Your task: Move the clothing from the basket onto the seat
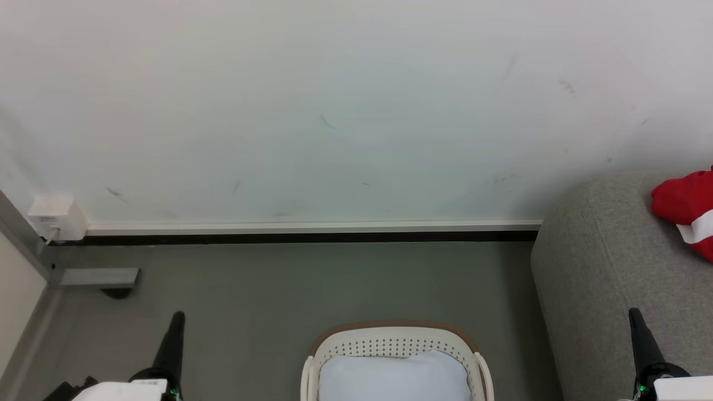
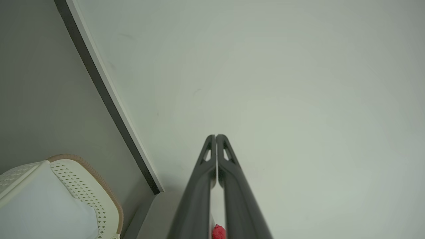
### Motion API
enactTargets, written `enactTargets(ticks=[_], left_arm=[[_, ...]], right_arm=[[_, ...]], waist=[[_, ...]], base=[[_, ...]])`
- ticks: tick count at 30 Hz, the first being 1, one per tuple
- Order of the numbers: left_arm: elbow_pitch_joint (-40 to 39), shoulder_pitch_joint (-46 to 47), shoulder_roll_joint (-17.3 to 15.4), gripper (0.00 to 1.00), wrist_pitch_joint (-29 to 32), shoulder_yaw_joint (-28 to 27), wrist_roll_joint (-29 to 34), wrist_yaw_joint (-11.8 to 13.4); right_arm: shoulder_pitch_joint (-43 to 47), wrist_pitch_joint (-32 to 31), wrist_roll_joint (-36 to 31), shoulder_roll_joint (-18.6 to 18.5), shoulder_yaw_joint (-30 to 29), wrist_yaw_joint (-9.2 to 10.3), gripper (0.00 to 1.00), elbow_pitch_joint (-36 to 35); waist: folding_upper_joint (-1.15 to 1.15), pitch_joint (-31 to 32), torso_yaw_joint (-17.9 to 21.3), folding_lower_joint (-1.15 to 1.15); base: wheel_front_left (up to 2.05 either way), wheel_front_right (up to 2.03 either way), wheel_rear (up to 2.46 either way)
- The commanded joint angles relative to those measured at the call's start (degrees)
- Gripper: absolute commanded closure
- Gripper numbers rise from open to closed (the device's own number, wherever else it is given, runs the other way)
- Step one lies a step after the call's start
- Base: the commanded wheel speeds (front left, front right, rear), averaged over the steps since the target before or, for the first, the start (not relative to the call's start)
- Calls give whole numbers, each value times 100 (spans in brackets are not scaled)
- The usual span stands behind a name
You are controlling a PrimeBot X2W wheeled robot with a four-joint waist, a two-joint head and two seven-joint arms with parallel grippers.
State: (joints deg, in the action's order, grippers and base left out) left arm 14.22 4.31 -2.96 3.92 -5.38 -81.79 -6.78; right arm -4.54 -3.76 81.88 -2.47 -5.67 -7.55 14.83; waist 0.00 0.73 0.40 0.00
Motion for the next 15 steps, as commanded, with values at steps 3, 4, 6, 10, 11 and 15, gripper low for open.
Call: enactTargets(ticks=[3,4,6,10,11,15], left_arm=[[-25,115,-17,100,62,-51,-223,-36],[-24,121,-17,100,73,-56,-270,-34],[-23,129,-14,100,92,-67,-362,-39],[-20,155,-11,100,133,-81,-511,-53],[-19,160,-10,100,148,-85,-555,-57],[-16,180,-6,100,188,-100,-730,-68]], right_arm=[[-100,-69,206,-58,-29,10,100,-50],[-109,-85,254,-59,-33,10,100,-52],[-126,-102,333,-60,-42,10,100,-56],[-144,-146,493,-61,-55,10,100,-63],[-147,-159,542,-61,-59,10,100,-65],[-152,-201,704,-62,-74,11,100,-74]], waist=[[0,-11,-5,0],[0,-14,-7,0],[0,-21,-10,0],[0,-35,-16,0],[0,-38,-18,0],[0,-52,-24,0]], base=[[0,0,0],[0,0,0],[0,0,0],[0,0,0],[0,0,0],[0,0,0]])
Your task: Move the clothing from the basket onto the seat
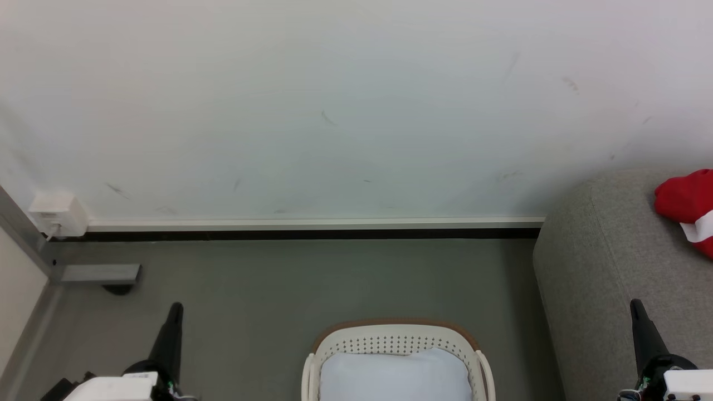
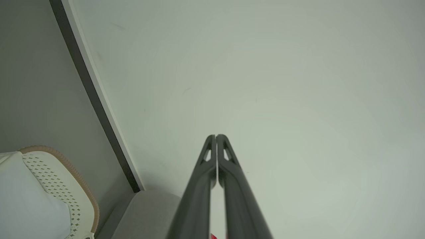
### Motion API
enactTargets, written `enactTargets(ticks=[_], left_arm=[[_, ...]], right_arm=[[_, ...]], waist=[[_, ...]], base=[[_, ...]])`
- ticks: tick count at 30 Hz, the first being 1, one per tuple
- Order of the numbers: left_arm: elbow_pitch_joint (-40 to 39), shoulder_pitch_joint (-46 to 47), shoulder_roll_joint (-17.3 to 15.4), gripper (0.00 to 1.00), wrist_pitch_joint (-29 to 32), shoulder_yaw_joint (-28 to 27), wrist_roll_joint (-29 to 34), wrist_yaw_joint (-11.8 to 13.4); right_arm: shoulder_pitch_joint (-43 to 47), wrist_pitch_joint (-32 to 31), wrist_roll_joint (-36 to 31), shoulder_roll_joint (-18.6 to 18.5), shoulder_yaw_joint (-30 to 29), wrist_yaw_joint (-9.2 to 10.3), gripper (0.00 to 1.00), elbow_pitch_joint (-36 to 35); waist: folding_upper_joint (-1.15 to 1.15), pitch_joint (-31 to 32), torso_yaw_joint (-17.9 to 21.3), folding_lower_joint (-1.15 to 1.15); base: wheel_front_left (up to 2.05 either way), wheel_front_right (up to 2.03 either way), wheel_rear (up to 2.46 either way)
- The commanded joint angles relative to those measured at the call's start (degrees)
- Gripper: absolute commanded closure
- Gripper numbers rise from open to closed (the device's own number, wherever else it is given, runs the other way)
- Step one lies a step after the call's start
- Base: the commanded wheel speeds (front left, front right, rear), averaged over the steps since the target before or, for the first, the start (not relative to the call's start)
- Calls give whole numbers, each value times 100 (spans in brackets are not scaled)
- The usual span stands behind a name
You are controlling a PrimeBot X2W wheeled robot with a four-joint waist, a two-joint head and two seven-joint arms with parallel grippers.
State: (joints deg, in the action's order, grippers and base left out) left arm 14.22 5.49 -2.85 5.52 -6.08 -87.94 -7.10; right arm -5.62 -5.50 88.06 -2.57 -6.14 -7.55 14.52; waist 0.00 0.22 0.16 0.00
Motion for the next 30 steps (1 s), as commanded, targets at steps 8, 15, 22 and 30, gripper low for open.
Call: enactTargets(ticks=[8,15,22,30], left_arm=[[-10,111,-8,100,110,-58,-408,-53],[-9,119,-7,100,128,-63,-477,-54],[-9,117,-7,100,128,-62,-477,-54],[-10,116,-7,100,127,-61,-477,-54]], right_arm=[[-103,-105,402,-52,-53,12,100,-56],[-114,-124,437,-53,-57,12,100,-56],[-113,-124,437,-52,-56,12,100,-56],[-113,-124,437,-52,-56,12,100,-56]], waist=[[0,-28,-13,0],[0,-35,-16,0],[0,-35,-16,0],[0,-35,-16,0]], base=[[0,0,0],[0,0,0],[0,0,0],[0,0,0]])
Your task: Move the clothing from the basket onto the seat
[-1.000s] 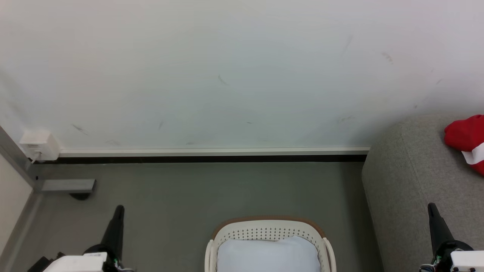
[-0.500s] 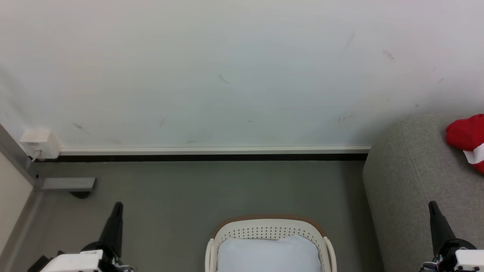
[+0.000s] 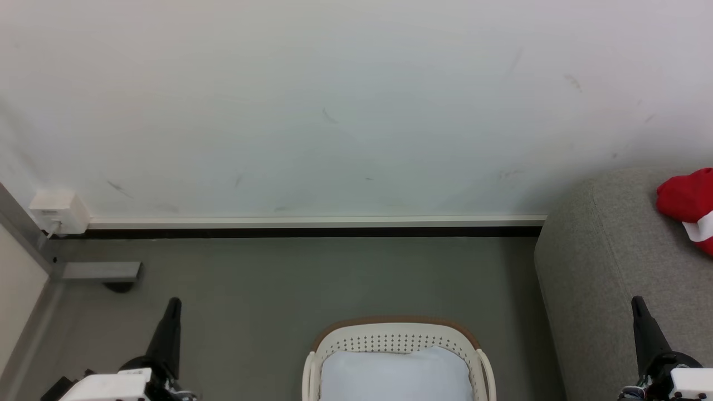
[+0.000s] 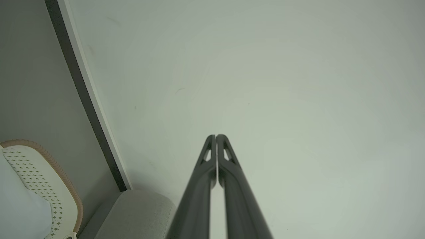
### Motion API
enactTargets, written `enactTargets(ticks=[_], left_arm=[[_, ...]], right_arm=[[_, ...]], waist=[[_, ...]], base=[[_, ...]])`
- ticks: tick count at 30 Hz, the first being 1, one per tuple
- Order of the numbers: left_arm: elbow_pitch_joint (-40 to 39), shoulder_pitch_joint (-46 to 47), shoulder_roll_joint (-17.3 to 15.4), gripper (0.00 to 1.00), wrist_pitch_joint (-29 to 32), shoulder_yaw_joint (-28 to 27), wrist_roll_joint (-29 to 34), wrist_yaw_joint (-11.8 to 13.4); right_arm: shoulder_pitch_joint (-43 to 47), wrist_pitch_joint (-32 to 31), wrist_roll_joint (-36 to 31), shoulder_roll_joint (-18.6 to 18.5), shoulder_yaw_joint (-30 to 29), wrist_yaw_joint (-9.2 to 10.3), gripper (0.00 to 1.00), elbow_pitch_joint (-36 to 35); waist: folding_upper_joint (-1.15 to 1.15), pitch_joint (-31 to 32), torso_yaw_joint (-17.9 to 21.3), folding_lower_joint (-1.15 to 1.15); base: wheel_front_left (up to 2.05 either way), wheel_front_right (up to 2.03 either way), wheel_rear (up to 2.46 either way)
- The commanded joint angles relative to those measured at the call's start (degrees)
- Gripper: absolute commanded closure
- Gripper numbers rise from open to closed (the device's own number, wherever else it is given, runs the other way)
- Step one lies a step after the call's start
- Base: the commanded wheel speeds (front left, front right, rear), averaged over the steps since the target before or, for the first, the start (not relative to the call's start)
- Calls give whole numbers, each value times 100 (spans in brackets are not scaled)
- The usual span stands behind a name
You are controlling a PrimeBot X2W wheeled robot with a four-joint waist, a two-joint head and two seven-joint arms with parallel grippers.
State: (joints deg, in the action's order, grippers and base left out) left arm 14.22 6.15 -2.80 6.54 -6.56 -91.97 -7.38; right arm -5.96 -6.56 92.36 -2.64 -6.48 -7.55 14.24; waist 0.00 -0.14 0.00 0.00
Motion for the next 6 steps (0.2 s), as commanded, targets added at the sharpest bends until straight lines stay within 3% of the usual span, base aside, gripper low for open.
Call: enactTargets(ticks=[1,6], left_arm=[[-10,50,-13,100,25,-13,-75,-26],[-10,49,-13,100,25,-13,-74,-26]], right_arm=[[-79,-17,8,-44,-22,12,100,-29],[-79,-17,8,-44,-22,12,100,-28]], waist=[[0,0,0,0],[0,0,0,0]], base=[[0,0,0],[0,0,0]])
